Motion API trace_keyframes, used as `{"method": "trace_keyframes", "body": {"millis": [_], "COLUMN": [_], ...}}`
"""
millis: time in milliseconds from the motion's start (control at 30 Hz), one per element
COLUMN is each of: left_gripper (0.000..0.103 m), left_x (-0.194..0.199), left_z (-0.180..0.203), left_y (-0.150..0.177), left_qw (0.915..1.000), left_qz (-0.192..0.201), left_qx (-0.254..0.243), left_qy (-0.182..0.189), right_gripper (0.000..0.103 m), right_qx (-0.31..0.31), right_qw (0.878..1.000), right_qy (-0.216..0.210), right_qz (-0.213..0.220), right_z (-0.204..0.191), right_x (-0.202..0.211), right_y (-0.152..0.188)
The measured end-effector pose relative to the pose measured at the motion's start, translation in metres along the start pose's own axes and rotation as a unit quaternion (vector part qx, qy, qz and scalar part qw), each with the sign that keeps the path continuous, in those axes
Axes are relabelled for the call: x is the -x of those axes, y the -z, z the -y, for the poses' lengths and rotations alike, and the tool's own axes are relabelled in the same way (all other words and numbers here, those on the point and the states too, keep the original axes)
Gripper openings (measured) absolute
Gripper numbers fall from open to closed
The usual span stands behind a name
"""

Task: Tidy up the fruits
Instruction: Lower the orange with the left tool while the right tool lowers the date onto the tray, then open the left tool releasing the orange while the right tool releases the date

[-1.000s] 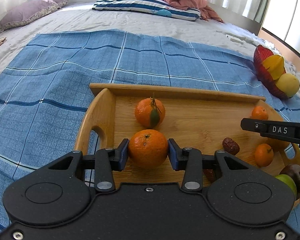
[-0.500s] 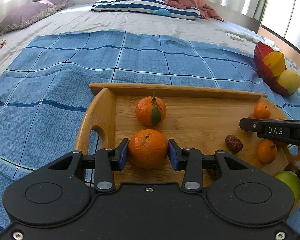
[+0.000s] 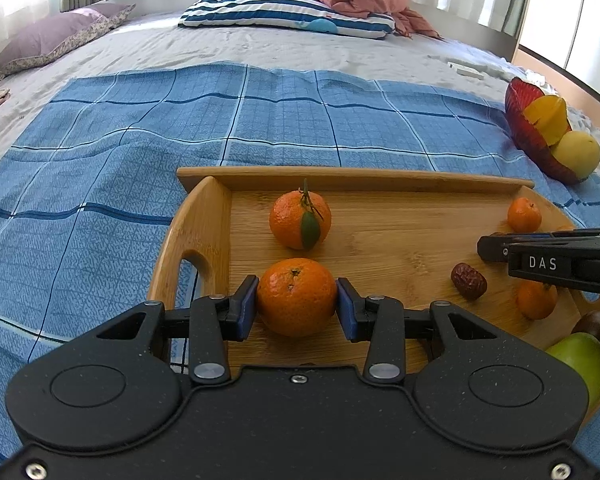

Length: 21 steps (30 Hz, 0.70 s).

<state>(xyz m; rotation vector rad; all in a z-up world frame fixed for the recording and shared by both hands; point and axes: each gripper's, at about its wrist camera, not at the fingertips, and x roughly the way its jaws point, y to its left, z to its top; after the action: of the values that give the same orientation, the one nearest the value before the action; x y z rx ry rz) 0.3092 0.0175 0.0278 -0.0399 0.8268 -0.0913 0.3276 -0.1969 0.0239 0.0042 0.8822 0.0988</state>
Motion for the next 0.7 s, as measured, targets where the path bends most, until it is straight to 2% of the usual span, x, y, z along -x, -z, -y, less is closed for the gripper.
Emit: {"method": "trace_keyframes", "body": {"millis": [467, 600, 700], "left_gripper": [0.04, 0.04, 0.045], "left_x": [-0.0003, -0.0005, -0.0005], "left_z": [0.0011, 0.001, 0.0001], "left_y": [0.0012, 0.0011, 0.0005], "left_qw": [1.0, 1.0, 1.0], "left_qz": [0.003, 0.003, 0.0], "left_qx": [-0.002, -0.003, 0.003], "left_qy": [-0.004, -0.004, -0.001], "right_gripper": [0.033, 0.041, 0.047], "right_qx": [-0.005, -0.006, -0.006], "right_qw": [1.0, 1.0, 1.0], "right_qy": [-0.003, -0.004, -0.006], "right_qz": [0.002, 0.002, 0.003], "right_z": [0.0007, 0.0013, 0.0016], "right_x": [0.0005, 0.0007, 0.0011], "right_y": [0.0001, 0.0002, 0.0]}}
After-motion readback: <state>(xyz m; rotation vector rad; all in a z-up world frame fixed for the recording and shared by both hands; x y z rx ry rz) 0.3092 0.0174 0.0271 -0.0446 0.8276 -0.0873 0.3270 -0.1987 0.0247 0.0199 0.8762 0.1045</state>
